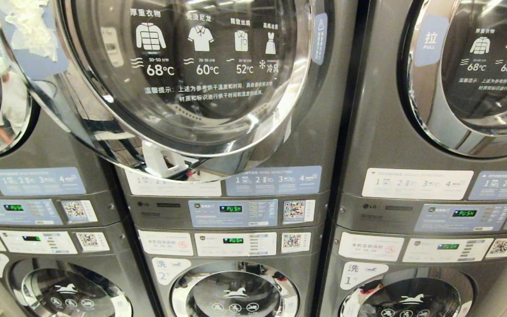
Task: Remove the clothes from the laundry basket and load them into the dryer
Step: Open the dryer
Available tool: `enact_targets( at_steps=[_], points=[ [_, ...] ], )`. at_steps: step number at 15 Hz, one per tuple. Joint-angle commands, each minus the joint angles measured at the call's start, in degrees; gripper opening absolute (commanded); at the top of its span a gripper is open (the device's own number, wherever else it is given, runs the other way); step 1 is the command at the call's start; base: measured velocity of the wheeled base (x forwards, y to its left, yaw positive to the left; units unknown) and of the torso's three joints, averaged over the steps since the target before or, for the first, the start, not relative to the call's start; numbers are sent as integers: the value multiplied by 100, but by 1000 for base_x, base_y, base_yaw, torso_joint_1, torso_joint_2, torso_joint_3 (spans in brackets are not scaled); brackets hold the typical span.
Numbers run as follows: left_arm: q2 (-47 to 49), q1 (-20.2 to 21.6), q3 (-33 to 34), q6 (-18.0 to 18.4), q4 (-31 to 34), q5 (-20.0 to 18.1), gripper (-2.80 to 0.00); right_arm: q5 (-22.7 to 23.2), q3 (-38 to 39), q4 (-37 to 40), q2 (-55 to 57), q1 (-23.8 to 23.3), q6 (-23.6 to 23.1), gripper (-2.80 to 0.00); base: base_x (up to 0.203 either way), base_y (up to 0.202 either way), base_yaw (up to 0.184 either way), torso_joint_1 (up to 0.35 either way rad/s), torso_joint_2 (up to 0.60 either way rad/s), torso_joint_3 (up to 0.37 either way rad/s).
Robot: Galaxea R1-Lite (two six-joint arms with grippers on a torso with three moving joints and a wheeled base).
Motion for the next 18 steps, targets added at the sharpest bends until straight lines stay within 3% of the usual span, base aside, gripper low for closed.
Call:
enact_targets(
  at_steps=[1, 4, 11, 18],
  points=[
    [157, -18, -36, 77, -24, -28, -280, 2, 0, -1, -2, 1, -9, -280, 0, 0, 0, 0, 0, 0],
    [335, -86, -40, 400, -33, -29, -280, 2, 0, -1, -2, 1, -9, -280, 0, 0, 0, 0, 0, 0],
    [415, -888, -60, 833, -24, -7, -280, 11, 5, -1, -2, 1, -18, -280, 0, 0, 0, 0, 0, 0],
    [-1245, -1214, 843, 977, 225, 6, -280, 11, 8, -1, 6, 1, -28, -280, 0, 0, 0, 0, 0, 0]
  ],
)
